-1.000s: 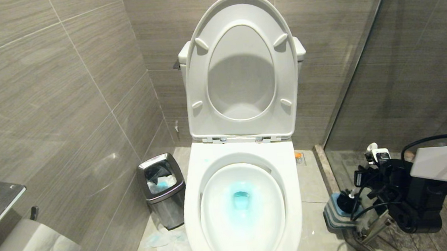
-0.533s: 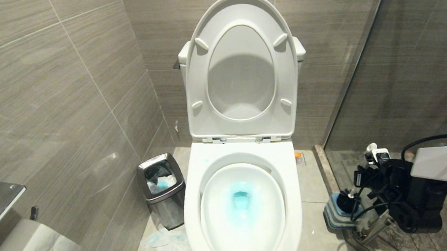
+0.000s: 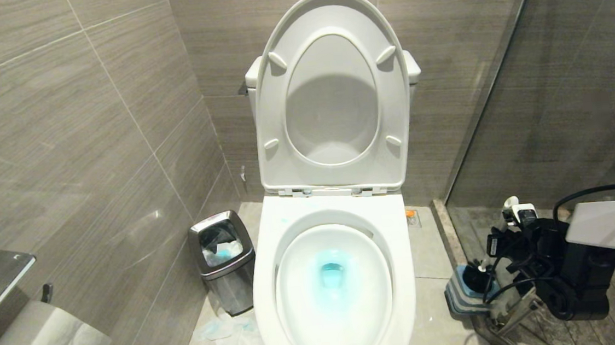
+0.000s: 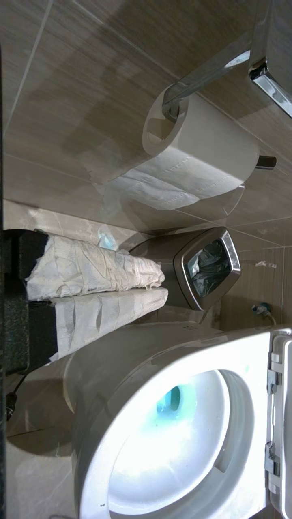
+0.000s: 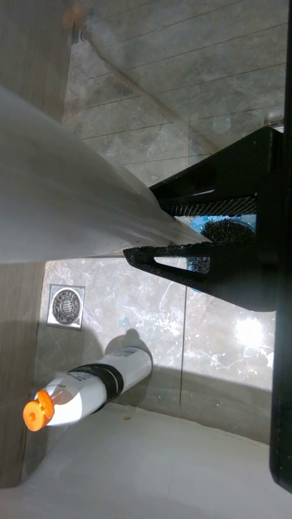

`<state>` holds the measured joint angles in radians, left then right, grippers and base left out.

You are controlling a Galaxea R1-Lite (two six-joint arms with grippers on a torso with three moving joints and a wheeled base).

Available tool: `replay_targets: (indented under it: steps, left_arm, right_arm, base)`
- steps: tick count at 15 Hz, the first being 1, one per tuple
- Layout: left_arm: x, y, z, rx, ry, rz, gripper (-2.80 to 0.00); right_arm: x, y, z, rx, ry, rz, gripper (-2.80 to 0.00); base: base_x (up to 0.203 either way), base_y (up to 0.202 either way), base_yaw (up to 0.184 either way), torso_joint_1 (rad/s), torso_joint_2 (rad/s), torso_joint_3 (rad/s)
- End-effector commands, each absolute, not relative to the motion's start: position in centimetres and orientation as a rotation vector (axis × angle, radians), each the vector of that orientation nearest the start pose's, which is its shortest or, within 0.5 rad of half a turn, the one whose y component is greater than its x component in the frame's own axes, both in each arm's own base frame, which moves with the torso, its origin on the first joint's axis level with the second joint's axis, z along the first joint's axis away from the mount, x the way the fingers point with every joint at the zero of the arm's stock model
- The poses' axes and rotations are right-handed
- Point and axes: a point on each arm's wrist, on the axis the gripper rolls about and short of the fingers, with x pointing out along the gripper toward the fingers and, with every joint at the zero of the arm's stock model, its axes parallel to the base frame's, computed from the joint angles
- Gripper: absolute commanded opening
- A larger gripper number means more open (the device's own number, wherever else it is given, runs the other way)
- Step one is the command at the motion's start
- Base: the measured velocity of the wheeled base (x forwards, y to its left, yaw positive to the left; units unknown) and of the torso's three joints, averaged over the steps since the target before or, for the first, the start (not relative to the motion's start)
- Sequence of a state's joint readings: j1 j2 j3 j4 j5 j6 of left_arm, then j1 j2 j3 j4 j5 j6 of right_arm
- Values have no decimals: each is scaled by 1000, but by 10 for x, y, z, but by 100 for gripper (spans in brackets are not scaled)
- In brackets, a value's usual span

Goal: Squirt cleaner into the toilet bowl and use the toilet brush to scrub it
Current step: Put the toilet brush back

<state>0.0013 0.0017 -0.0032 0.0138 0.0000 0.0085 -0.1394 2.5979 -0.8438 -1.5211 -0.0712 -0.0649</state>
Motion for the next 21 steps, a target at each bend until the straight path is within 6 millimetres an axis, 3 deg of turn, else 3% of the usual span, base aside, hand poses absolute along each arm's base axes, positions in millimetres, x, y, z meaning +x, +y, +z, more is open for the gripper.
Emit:
replay_targets:
  steps: [1, 14, 21]
  left_arm:
    - [-23, 0, 75, 9, 13, 1, -280]
    - [-23, 0, 75, 5, 14, 2, -280]
    - [-23, 0, 75, 5, 13, 2, -280]
  right_arm:
    - [395, -58, -52, -58, 229, -205, -280]
    - [395, -58, -50, -58, 224, -205, -280]
    - [395, -57, -38, -53, 200, -176, -280]
  base:
    - [0, 0, 0, 0, 0, 0]
    - [0, 0, 0, 0, 0, -58]
    - [0, 0, 0, 2, 1, -51]
